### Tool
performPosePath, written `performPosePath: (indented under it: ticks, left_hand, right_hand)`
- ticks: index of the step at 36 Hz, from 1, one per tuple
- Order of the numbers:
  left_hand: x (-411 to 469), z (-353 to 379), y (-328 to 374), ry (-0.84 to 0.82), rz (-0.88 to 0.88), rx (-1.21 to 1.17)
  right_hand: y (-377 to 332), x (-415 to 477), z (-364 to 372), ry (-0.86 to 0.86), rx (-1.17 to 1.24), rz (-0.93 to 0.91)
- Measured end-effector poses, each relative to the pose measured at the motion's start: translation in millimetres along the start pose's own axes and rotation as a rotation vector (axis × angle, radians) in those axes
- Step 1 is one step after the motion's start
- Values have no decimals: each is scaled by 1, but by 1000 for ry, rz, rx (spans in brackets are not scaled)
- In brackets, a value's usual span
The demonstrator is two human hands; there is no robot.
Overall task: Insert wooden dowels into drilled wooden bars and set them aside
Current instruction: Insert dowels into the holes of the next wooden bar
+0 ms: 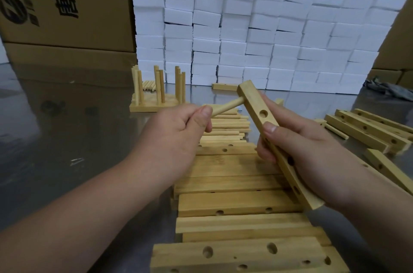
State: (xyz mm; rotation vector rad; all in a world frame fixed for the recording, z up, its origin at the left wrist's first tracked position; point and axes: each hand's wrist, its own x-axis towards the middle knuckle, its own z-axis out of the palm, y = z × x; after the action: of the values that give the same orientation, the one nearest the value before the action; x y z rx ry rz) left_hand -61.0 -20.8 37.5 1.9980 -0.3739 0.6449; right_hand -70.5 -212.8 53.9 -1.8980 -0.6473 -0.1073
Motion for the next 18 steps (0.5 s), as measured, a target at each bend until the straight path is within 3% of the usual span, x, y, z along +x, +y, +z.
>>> performPosePath:
  ticks: [7, 12, 18]
  left_hand:
    - [3, 1, -2, -7, -47, -89]
    - [10, 0, -9, 140, -115, -167]
    - [18, -3, -21, 185, -167, -185]
  right_hand:
    - [2, 1, 4, 66, -43, 11]
    - [7, 3, 0, 185, -29, 83]
    - [6, 3, 7, 129, -158, 101]
